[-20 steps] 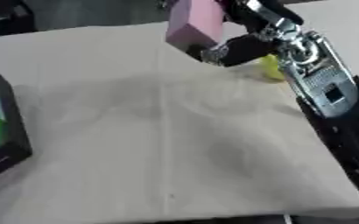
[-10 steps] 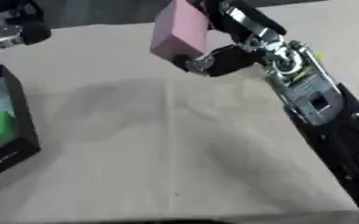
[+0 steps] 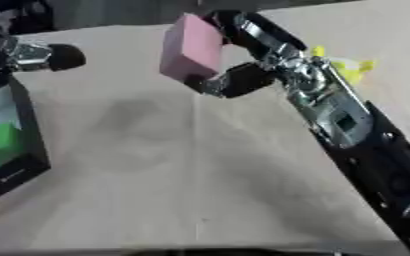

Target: Pick up the objects with one hand, pass them to the other hand, and then place them into the box on the other side of the table.

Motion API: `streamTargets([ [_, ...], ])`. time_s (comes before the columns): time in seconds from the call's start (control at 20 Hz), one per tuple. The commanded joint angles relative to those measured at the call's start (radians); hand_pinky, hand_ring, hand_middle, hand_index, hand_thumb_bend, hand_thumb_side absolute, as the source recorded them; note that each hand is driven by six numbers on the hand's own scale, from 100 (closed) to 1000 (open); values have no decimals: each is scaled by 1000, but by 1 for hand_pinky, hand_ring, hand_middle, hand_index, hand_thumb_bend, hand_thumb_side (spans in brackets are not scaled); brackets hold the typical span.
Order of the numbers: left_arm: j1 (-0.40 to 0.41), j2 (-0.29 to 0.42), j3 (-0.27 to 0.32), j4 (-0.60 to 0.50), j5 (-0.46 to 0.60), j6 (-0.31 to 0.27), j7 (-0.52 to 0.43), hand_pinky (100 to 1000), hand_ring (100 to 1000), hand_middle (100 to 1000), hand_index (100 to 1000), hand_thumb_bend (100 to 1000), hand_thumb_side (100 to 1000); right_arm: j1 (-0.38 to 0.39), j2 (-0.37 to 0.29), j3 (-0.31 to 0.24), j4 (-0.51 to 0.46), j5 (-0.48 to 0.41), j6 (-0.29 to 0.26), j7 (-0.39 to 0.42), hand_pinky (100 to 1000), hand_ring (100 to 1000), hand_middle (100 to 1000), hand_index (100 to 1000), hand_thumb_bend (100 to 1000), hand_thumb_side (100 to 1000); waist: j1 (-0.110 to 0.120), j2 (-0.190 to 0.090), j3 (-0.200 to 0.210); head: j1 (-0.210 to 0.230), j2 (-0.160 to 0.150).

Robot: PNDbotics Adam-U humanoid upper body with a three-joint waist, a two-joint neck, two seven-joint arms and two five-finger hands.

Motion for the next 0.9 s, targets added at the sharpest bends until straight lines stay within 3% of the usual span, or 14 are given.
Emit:
streamTargets([
  [0.05, -31, 27, -14, -18, -18, 10, -39, 862, 790, 783, 860, 691, 499, -24, 7, 11, 2, 16, -13, 5, 796, 672, 487, 554, 418, 100, 13, -44, 4, -2, 4],
  [0.45, -60, 6, -57, -49, -50, 72, -104, 872, 807, 793, 871, 746, 425, -35, 24, 33, 17, 38, -30, 7, 799, 675, 489, 555, 419, 100, 13, -43, 8, -7, 5],
  [0.9, -114, -30, -112, -73, -108, 118, -159, 877, 821, 804, 880, 768, 438, -40, 43, 45, 43, 63, -39, 19, 799, 676, 489, 554, 420, 100, 15, -45, 14, -9, 9],
])
